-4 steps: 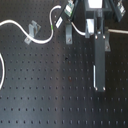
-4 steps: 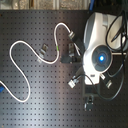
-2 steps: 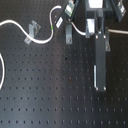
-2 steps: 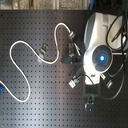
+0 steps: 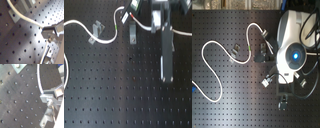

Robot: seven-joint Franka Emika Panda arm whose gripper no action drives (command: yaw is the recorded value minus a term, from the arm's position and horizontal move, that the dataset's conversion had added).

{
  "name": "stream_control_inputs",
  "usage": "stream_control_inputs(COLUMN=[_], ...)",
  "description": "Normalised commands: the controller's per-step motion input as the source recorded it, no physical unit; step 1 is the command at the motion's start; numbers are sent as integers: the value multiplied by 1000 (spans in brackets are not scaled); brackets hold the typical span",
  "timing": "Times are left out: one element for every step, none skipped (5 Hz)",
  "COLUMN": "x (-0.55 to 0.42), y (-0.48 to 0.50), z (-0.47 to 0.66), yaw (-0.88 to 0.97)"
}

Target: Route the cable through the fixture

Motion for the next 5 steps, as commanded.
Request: stream_control_inputs(x=[300,231,154,204,71], y=[-174,-51,20,45,177], z=[-415,-165,2,2,-35], yaw=[86,574,706,660,751])
